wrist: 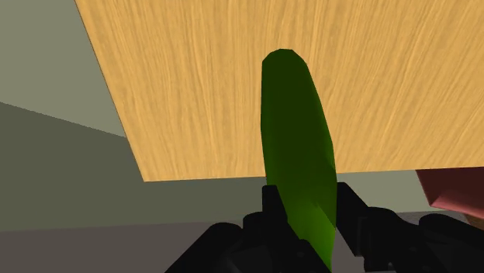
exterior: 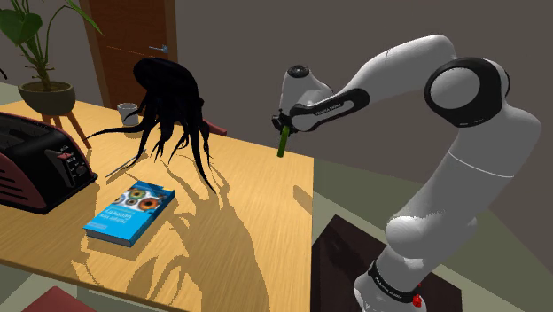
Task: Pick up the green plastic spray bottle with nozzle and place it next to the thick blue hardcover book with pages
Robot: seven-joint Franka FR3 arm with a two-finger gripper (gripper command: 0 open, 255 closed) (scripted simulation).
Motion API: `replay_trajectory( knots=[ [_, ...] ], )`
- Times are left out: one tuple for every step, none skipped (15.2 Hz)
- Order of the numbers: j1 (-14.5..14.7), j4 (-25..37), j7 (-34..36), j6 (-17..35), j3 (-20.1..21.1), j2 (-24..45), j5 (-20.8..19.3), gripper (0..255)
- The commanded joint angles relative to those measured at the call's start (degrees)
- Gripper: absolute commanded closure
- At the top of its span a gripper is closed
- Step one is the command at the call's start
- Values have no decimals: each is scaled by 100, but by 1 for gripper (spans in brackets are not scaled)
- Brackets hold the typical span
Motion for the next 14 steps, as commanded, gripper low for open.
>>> replay_trajectory(
  knots=[
    [-4, 70, -139, -111, 7, -73, 125, 255],
    [-2, 102, -197, -166, 11, -110, 181, 255],
    [0, 136, -254, -223, 15, -145, 235, 255],
    [2, 171, -310, -280, 19, -179, 287, 255],
    [4, 208, -365, -338, 22, -211, 337, 255],
    [6, 246, -418, -396, 25, -243, 386, 255],
    [9, 285, -470, -455, 27, -274, 434, 255],
    [12, 326, -521, -514, 29, -303, 480, 255],
    [15, 368, -571, -574, 31, -331, 524, 255],
    [18, 412, -620, -635, 32, -358, 567, 255],
    [21, 457, -667, -696, 34, -384, 608, 255],
    [24, 503, -714, -757, 35, -408, 648, 255],
    [27, 551, -760, -819, 36, -432, 687, 255],
    [30, 600, -804, -881, 37, -454, 724, 255]
  ],
)
